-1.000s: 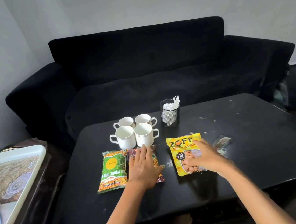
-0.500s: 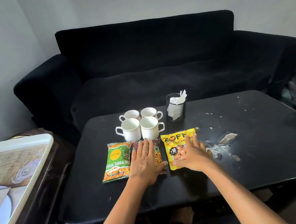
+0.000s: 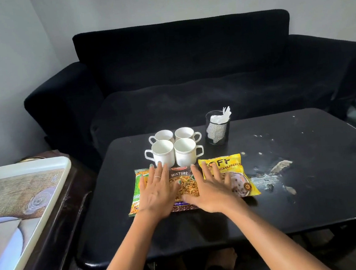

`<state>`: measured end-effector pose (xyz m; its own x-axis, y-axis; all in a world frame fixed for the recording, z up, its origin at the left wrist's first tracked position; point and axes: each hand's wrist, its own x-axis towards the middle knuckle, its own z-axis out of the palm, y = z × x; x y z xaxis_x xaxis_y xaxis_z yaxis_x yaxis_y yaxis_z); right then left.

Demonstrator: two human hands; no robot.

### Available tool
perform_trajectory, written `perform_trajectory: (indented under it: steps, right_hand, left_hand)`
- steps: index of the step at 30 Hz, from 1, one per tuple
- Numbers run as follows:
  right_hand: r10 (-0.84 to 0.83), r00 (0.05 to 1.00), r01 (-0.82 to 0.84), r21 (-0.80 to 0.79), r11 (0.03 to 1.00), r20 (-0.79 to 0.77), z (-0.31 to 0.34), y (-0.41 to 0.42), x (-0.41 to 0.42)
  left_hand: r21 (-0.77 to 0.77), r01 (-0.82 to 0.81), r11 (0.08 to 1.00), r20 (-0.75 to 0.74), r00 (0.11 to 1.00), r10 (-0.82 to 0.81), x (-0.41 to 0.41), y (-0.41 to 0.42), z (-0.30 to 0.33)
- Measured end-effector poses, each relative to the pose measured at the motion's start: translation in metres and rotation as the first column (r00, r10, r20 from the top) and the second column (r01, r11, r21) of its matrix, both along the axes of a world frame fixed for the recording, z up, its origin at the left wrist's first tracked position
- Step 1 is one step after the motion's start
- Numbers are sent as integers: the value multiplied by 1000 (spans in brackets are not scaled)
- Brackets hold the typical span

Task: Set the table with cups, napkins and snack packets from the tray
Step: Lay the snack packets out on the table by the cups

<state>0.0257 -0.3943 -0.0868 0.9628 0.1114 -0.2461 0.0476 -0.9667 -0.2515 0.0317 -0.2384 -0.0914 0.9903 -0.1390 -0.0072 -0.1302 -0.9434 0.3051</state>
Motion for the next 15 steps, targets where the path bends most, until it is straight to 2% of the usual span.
perform_trajectory:
  steps: [6,10,15]
  right_hand:
    - [29,1000,-30,-58,998,-10,1,17,2]
    - [29,999,-30,-72,997,-13,2,24,0]
    - [24,1000,-24,-75,997,2,3,27,1]
  left_hand:
    - [92,0,996,-9,1000,0,-4,18,-8]
    - [101,-16,995,-17,1000,18,-5,29,-8]
    - [130,88,988,-26,996,-85,-3,37,-6]
